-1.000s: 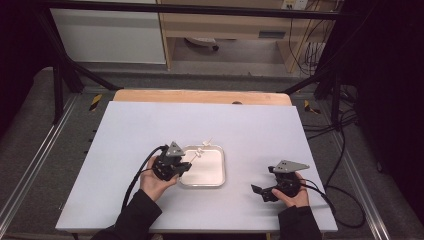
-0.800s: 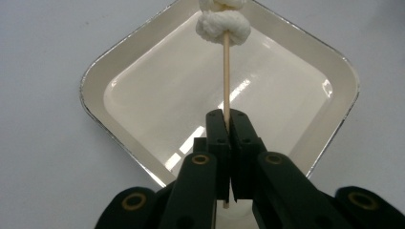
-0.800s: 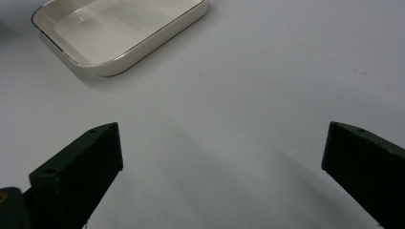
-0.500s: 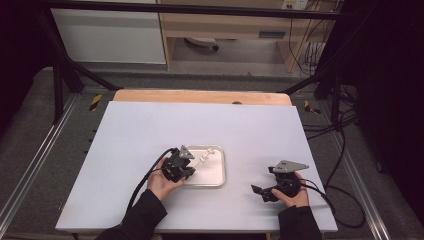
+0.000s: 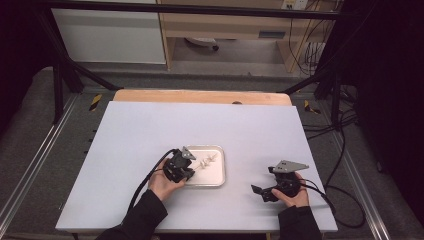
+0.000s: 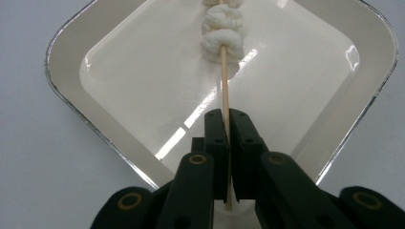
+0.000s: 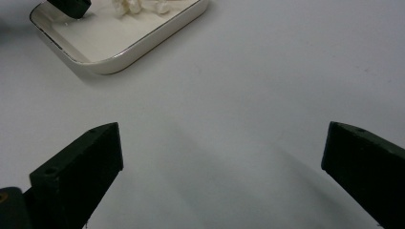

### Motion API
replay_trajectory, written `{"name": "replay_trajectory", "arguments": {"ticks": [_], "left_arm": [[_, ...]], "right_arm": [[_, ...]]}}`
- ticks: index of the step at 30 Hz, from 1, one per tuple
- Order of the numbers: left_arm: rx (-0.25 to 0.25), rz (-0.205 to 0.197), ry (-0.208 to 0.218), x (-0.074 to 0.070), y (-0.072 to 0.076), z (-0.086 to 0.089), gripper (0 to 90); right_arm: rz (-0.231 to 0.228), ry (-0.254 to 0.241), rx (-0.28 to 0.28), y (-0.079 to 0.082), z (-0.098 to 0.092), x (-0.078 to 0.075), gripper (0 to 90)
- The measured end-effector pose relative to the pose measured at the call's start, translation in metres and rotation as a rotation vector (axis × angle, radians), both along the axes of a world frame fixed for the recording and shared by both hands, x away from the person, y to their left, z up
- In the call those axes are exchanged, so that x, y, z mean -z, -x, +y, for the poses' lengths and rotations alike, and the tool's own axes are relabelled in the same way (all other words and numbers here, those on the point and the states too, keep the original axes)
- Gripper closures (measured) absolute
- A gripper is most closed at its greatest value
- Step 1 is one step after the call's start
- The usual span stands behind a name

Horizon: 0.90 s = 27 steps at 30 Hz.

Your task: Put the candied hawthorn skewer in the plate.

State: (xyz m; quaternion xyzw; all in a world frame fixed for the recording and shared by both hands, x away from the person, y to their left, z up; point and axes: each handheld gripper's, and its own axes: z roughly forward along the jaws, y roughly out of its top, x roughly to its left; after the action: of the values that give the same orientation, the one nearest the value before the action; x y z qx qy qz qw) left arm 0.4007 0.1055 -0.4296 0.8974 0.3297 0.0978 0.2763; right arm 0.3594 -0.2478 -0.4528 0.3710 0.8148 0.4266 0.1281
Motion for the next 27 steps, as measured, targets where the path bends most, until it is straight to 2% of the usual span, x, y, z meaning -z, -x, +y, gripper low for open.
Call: {"name": "replay_trajectory", "arguments": {"ticks": [8,15,18,24,27], "left_arm": [[-0.005,-0.031,0.037,-0.013,0.004,0.011,72.4],[-0.003,-0.058,0.083,-0.025,0.01,0.027,52.2],[-0.006,-0.074,0.082,-0.029,0.013,0.035,44.5],[-0.015,-0.089,0.101,-0.029,0.018,0.058,30.9],[-0.032,-0.084,0.114,-0.026,0.021,0.071,22.8]], "right_arm": [[-0.001,-0.002,0.003,0.0,-0.001,-0.001,1.0],[-0.005,-0.005,0.005,0.0,-0.001,-0.001,0.9],[-0.003,-0.004,0.005,0.001,-0.001,-0.002,0.9],[-0.004,-0.007,0.007,0.001,-0.002,-0.002,0.8],[-0.003,-0.011,0.008,0.001,-0.003,-0.003,0.8]]}}
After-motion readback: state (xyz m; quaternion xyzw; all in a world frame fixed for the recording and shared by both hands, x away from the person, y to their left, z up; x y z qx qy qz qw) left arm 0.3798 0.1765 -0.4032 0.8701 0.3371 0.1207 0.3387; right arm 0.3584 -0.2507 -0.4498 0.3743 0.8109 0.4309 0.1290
